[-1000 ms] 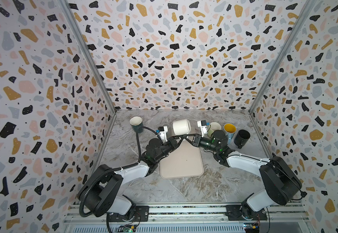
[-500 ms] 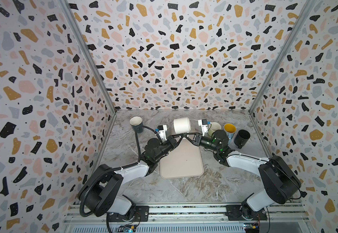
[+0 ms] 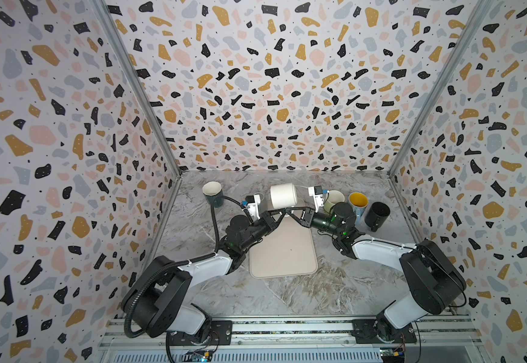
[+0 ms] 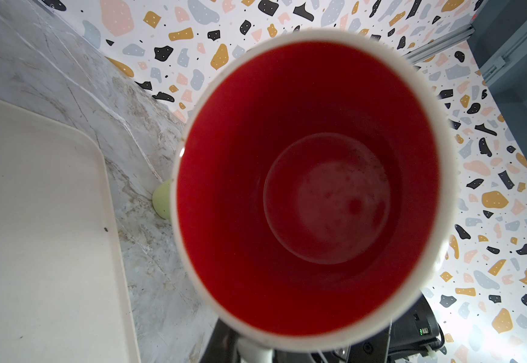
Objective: Turn the mug right side up
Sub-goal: Place the mug at the top-left of the table.
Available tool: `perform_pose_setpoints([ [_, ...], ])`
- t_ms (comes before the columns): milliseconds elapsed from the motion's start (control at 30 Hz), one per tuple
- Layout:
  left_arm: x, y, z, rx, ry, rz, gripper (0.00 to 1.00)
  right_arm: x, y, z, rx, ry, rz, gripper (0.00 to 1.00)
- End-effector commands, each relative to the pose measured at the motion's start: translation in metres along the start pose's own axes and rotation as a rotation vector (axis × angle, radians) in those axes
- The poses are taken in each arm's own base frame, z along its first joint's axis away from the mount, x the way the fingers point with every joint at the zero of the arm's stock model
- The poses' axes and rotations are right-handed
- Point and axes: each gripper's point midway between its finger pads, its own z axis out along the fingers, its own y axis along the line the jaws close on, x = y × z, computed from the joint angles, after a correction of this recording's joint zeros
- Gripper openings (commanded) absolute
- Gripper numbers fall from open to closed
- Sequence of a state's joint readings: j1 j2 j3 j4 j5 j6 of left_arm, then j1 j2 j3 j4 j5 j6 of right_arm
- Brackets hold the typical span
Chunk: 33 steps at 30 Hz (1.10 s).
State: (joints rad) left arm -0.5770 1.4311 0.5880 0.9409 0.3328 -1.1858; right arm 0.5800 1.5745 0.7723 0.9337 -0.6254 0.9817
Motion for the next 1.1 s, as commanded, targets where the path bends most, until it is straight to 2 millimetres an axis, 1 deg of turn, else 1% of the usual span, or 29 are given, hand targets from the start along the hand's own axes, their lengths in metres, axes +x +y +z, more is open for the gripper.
perform_pose_setpoints([
  [0,-0.015,-0.058,-0.002,0.183,-0.042,0.138,0.0,-0.002,0.013,0.004,-0.038,0.017,-0.012,0.08],
  [67,-0.016,-0.058,-0.002,0.178,-0.046,0.144,0.0,-0.002,0.013,0.004,-0.041,0.017,-0.012,0.17],
  [133,-0.017,-0.055,-0.002,0.156,-0.047,0.154,0.0,-0.003,0.014,0.003,-0.042,0.015,-0.012,0.3],
  [233,-0.019,-0.044,0.0,0.083,-0.05,0.194,0.0,-0.002,0.013,0.004,-0.041,0.017,-0.013,0.42],
  [300,-0.021,-0.032,0.0,0.014,-0.06,0.222,0.0,-0.002,0.011,0.003,-0.038,0.016,-0.01,0.44],
  [400,-0.024,-0.023,-0.001,-0.049,-0.071,0.266,0.0,-0.002,0.011,0.003,-0.035,0.015,-0.009,0.45],
  [467,-0.026,-0.02,-0.003,-0.075,-0.078,0.277,0.0,-0.002,0.01,0.002,-0.03,0.013,-0.013,0.47],
  [533,-0.028,-0.02,-0.005,-0.088,-0.084,0.286,0.0,-0.002,0.009,0.001,-0.022,0.01,-0.014,0.53],
  [767,-0.038,-0.029,-0.01,-0.124,-0.104,0.342,0.0,-0.003,0.002,-0.004,0.043,0.0,-0.051,0.63],
  [833,-0.041,-0.031,-0.011,-0.138,-0.107,0.356,0.0,-0.004,0.002,-0.006,0.051,-0.005,-0.062,0.67],
  [967,-0.047,-0.028,-0.015,-0.183,-0.128,0.369,0.0,-0.005,0.006,-0.01,0.06,-0.014,-0.087,0.76],
  [1033,-0.049,-0.027,-0.016,-0.197,-0.137,0.372,0.0,-0.006,0.005,-0.012,0.08,-0.012,-0.101,0.84],
  [1067,-0.049,-0.026,-0.017,-0.202,-0.141,0.372,0.0,-0.006,0.003,-0.013,0.092,-0.009,-0.107,0.86],
])
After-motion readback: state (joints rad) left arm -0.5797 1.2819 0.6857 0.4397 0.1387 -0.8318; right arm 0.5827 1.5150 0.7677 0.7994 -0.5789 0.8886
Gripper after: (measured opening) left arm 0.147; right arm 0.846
